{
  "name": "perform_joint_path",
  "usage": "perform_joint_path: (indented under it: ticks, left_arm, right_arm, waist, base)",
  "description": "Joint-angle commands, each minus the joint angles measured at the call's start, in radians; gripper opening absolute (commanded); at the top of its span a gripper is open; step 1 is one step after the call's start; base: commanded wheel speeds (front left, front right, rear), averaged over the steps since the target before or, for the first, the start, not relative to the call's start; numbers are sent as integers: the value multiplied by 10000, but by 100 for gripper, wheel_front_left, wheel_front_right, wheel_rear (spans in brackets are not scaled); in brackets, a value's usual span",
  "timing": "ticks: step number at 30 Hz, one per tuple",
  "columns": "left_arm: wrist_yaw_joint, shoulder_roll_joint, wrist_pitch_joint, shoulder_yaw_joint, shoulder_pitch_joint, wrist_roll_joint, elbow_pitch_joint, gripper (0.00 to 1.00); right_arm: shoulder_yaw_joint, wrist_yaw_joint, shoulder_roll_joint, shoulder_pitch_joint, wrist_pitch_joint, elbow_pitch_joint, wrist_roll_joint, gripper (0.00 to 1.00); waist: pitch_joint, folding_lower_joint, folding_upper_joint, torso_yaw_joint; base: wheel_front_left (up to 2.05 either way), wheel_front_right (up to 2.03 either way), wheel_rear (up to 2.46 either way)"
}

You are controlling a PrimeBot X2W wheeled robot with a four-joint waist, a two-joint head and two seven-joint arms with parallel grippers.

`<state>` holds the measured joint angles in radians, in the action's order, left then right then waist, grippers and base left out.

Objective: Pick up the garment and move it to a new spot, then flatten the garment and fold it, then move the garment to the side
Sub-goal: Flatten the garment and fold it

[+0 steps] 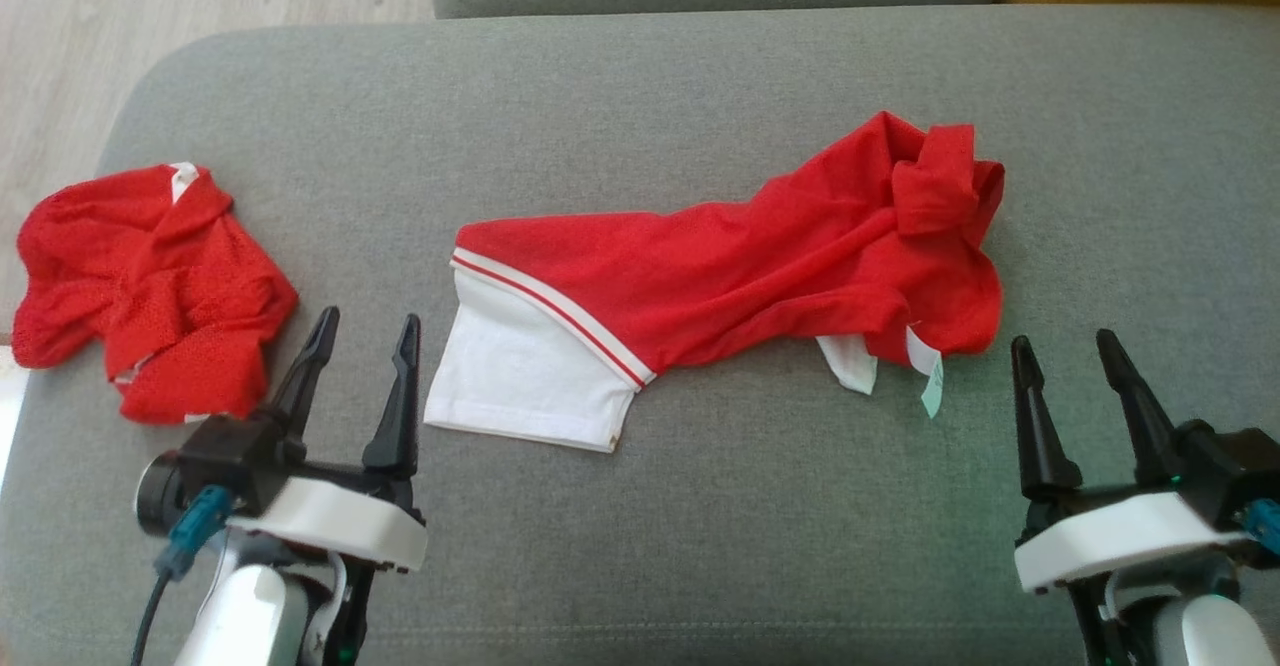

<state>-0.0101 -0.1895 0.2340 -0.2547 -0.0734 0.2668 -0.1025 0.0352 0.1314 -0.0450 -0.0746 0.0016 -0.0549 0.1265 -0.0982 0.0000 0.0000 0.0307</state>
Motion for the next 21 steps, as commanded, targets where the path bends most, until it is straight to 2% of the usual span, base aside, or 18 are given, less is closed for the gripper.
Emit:
perform_joint_path:
  ticks: [1, 15, 21]
  left_arm:
    - [-57, -245, -2, 300, -274, 19, 344, 100]
    - [-172, -310, -60, 262, -344, 111, 424, 100]
    - [-198, -348, -73, 227, -565, 95, 537, 100]
  right_arm:
    - [-260, -7, -63, 244, 40, -426, 61, 100]
    - [-300, -7, -54, 256, 207, -362, 335, 100]
    - [-126, -7, -54, 503, 784, 182, 463, 100]
  waist:
    - [-15, 0, 0, -11]
    - [-134, 0, 0, 57]
    - [-483, 0, 0, 159]
  base:
    - [0, 0, 0]
    - [0, 0, 0]
    - [0, 0, 0]
